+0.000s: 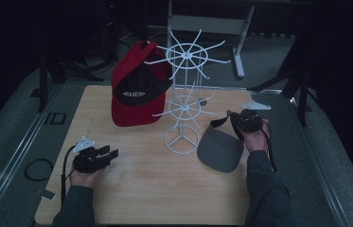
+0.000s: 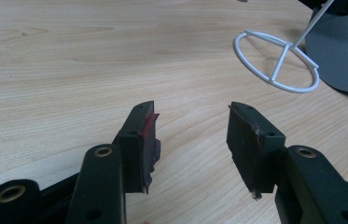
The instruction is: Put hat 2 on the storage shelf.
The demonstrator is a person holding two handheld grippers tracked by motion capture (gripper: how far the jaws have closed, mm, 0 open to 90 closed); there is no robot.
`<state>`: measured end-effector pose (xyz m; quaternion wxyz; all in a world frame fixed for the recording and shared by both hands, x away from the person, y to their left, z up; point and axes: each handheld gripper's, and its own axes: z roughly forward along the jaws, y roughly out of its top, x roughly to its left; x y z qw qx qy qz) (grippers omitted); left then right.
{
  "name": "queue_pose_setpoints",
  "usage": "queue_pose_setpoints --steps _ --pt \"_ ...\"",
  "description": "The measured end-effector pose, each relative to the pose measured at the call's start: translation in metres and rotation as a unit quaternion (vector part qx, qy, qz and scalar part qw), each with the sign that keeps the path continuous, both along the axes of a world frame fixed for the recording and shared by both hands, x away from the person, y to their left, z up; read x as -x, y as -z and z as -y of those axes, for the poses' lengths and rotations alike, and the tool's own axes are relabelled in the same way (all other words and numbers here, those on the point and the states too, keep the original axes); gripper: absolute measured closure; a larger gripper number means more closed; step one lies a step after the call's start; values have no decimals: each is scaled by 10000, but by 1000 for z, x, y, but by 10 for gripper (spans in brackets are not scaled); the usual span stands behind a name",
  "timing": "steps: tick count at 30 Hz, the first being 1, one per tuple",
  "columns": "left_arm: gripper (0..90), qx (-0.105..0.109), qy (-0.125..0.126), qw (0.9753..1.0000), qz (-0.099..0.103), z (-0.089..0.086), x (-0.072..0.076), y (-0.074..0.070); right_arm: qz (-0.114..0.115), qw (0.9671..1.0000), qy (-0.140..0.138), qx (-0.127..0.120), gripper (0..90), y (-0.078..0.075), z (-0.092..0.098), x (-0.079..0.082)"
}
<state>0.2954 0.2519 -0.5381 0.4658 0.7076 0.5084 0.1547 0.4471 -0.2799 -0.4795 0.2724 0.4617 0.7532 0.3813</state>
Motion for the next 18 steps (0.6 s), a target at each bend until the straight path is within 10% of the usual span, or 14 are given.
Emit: queue_pose_setpoints --steps 18 --pt "524 -11 -16 10000 -17 1 -1 2 645 9971 -297 -269 891 -55 3 29"
